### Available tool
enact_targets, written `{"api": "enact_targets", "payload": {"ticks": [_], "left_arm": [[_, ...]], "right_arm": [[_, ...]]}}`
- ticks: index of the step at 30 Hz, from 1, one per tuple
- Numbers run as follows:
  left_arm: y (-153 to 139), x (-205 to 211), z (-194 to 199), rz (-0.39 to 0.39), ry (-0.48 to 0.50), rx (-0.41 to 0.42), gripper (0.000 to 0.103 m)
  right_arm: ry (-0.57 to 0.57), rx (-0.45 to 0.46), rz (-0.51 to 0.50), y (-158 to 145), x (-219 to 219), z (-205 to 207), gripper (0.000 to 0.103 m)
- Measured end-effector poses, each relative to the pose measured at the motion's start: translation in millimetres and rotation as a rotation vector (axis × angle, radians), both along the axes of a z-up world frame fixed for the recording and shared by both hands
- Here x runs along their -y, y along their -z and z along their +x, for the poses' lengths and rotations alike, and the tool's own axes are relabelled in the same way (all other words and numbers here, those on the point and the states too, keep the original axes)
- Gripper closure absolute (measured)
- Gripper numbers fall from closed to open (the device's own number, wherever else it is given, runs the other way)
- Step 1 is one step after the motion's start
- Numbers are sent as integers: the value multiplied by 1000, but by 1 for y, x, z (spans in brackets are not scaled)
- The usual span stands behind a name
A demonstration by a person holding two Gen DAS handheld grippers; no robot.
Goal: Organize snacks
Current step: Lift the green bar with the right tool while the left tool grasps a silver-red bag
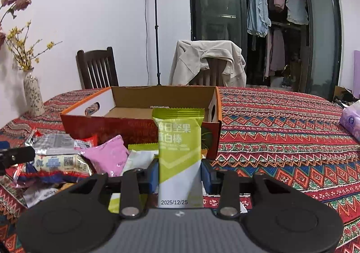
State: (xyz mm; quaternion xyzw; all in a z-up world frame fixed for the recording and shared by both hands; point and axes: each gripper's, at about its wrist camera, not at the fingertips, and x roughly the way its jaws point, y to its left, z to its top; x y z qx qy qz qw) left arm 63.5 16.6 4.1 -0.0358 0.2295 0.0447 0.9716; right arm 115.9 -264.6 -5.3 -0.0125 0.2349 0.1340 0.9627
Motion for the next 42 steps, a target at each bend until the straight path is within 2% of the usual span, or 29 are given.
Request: {"api": "enact_targets", "payload": {"ticks": [8,16,20,24,28,30,33,35,36,37,40,42], "left_arm": [[2,7,17,6,-40,-47,0],[9,9,29,11,-96,-74,0],[9,15,30,9,-61,-68,0],[9,27,31,52,-40,-49,0],[12,31,37,57,-35,-58,1],[15,32,38,64,-30,-71,8],[17,32,32,66,-18,-68,24],[16,27,27,50,-24,-50,43],[15,24,24,36,-21,-43,48],[13,21,21,25,-21,-34,59],[9,14,13,6,1,-10,71],[6,14,8,13,8,9,74]], "right_arm": [[-9,21,73,-2,5,3,66],[-30,1,110,8,3,7,66],[-36,0,116,11,3,6,66],[-42,2,119,11,2,5,66],[-47,-2,121,12,1,4,66],[-49,-3,121,12,1,3,66],[-49,-3,121,12,0,1,66],[-50,-5,119,12,0,1,66],[-52,-6,119,12,-1,1,66],[-54,-5,118,12,-1,0,66],[-62,1,119,11,-3,-5,66],[-66,4,123,11,-3,-7,66]]}}
